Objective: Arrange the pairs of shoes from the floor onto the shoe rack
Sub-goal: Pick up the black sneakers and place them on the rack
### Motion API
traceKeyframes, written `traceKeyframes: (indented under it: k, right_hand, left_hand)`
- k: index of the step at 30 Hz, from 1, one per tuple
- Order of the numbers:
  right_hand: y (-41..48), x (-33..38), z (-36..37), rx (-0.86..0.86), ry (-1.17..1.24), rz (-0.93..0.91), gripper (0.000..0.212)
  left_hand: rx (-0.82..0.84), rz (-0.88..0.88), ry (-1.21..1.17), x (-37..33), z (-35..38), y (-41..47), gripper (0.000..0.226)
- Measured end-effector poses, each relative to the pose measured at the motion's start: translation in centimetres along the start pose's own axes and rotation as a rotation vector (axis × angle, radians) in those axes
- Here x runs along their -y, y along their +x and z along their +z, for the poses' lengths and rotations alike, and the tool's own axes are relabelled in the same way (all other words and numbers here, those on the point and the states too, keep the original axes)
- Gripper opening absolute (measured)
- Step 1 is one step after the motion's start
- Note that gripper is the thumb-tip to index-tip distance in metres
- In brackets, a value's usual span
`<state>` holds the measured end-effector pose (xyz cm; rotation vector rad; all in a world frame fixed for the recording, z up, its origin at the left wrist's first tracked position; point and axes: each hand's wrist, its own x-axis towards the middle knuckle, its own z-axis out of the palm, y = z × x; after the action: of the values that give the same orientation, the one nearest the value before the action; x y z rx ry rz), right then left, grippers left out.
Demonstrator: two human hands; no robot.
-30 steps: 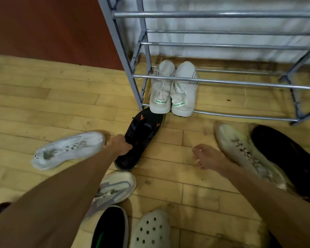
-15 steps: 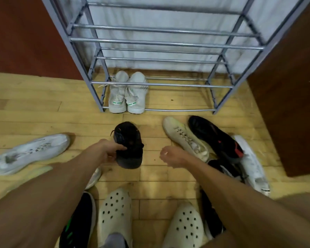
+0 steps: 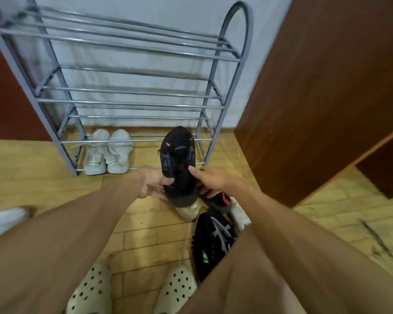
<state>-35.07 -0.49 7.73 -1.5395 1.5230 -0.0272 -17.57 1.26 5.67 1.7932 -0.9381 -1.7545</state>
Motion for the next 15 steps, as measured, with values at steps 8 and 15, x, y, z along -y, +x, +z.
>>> traceKeyframes:
  k: [8, 15]
  right_hand:
    - [-7.8, -3.4, -7.5, -0.221, 0.552, -0.079, 0.034]
    - [-11.4, -10.8, -8.2, -0.299, 0.757, -0.068, 0.032]
  left_hand:
    - [0.009, 0.311, 0.082, -8.0, 9.1, -5.4, 0.028]
    - [0.183, 0.227, 0.342, -7.8, 15.3, -6.7, 0.031]
